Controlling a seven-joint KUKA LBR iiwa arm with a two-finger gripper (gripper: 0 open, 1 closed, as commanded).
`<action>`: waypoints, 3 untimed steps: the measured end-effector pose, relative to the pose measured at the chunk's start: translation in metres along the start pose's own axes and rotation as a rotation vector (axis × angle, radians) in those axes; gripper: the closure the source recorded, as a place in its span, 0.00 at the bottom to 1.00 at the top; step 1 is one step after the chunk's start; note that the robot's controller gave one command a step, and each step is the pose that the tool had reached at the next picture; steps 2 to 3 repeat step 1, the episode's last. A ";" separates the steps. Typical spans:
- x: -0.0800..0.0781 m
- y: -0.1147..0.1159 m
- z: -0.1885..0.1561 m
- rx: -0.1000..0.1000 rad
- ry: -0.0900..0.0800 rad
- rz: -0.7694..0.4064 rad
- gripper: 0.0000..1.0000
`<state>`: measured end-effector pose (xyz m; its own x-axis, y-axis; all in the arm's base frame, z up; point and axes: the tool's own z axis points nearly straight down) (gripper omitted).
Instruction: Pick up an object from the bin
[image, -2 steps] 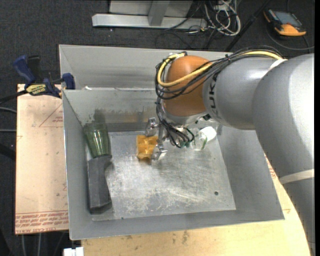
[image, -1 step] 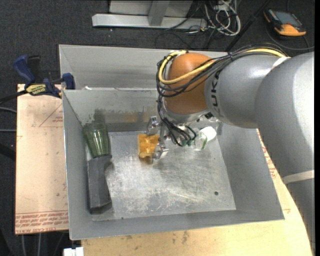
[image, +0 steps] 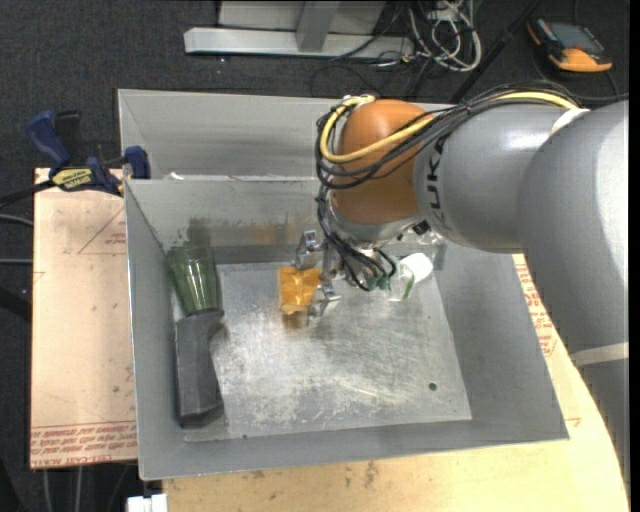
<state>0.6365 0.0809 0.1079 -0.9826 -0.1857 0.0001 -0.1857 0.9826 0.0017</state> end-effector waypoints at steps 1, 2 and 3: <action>0.000 0.000 -0.020 0.000 0.001 0.000 1.00; 0.000 0.000 -0.020 0.000 0.001 0.000 1.00; 0.000 0.000 -0.020 0.000 0.001 0.000 1.00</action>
Offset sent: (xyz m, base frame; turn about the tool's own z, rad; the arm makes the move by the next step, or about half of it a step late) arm 0.0000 0.0000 0.0800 0.0000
